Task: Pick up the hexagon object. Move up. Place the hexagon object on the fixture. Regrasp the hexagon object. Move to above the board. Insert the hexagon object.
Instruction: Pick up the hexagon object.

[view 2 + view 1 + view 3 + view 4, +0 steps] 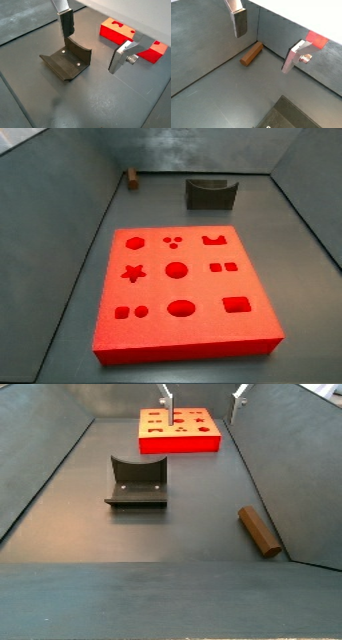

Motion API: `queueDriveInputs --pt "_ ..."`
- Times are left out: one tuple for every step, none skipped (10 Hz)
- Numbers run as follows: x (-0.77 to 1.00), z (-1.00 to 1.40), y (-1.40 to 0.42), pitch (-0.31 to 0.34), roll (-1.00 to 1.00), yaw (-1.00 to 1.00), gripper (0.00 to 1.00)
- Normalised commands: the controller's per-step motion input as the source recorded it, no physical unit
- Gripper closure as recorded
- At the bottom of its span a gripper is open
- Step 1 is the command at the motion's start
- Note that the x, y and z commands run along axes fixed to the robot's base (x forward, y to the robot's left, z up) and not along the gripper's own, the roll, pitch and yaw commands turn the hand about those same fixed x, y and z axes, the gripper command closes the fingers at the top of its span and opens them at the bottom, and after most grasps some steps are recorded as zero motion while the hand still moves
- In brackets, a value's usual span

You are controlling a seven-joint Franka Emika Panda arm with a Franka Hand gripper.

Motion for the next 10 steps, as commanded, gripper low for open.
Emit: queueDriveInputs --pt "-0.09 -0.08 0.2 -0.139 -0.14 0.04 0.0" --pt "-0.41 -0.36 0.51 -0.203 -0.12 0.29 0.0" --pt "-0.41 -0.55 0.71 -0.211 -0.13 0.41 0.0" --pt "-0.29 -0.64 0.69 -0.219 -0.12 0.51 0.0" --pt "-0.23 -0.67 0.67 -0.256 -0.12 0.53 0.0" --pt "-0.2 -0.6 0.44 -0.31 -0.06 0.55 0.0" --pt "-0.11 -0.37 0.06 -0.431 -0.07 0.31 0.0" --pt "-0.21 -0.49 0.0 -0.381 -0.02 0.14 0.0" --pt "-0.36 -0.65 -0.05 -0.309 0.0 0.06 0.0" --pt "-0.5 -0.81 -0.01 -0.244 0.06 0.04 0.0"
